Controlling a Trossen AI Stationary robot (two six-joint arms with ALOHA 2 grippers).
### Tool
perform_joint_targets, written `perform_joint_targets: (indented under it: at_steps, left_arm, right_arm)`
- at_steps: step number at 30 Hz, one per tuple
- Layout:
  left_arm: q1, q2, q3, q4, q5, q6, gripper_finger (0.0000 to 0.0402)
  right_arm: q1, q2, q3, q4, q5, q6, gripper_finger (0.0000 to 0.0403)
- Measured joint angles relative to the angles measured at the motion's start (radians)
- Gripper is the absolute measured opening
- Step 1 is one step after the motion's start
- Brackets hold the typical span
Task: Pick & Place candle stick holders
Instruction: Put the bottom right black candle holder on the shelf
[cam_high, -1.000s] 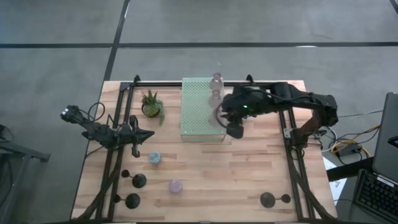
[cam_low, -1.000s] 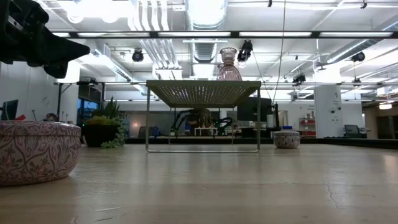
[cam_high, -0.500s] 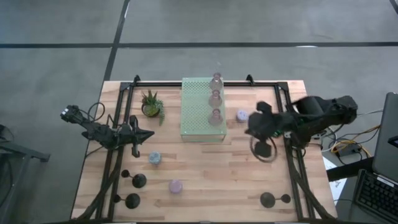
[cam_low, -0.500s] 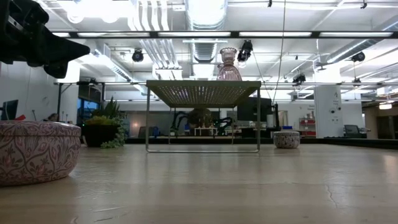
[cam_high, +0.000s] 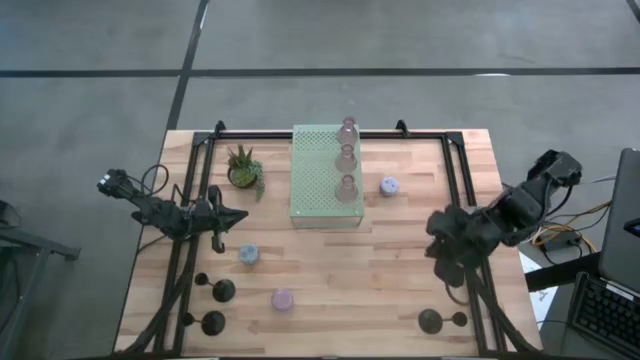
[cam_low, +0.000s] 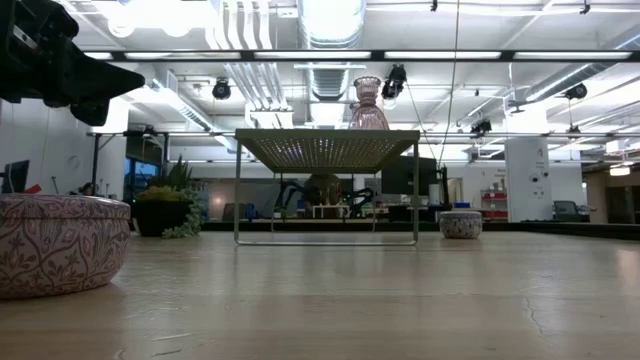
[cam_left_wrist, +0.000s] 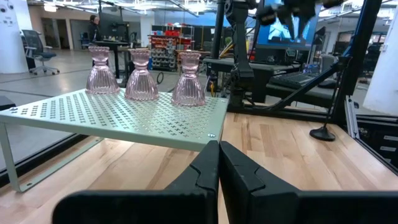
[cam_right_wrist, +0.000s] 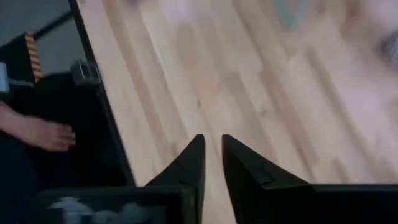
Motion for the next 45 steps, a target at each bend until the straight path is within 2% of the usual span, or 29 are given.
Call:
perform_joint_targets:
  at_steps: [5,12,16,23,28,38,45]
  left_arm:
    - [0.0,0.0,0.0,0.0,0.0,0.0,0.0014]
    - [0.0,0.0,0.0,0.0,0.0,0.0,0.0014]
    - [0.0,0.0,0.0,0.0,0.0,0.0,0.0014]
    - [0.0,0.0,0.0,0.0,0.0,0.0,0.0014]
    - [0.0,0.0,0.0,0.0,0.0,0.0,0.0014]
    - [0.0,0.0,0.0,0.0,0.0,0.0,0.0014]
    - [0.0,0.0,0.0,0.0,0.0,0.0,0.0014]
  right_arm:
    - [0.086,0.003,-0.062,-0.036,-0.066,0.148,0.0105]
    - [0.187,0.003,-0.109,-0.033,-0.036,0.233,0.0175]
    - [0.27,0.003,-0.138,-0.042,-0.044,0.328,0.02]
    - [0.443,0.011,-0.178,-0.042,-0.038,0.505,0.0211]
    - [0.549,0.059,-0.181,-0.004,0.038,0.574,0.0211]
    - [0.655,0.214,-0.181,0.029,0.039,0.619,0.0211]
    - [0.674,0.274,-0.181,0.081,0.152,0.615,0.0211]
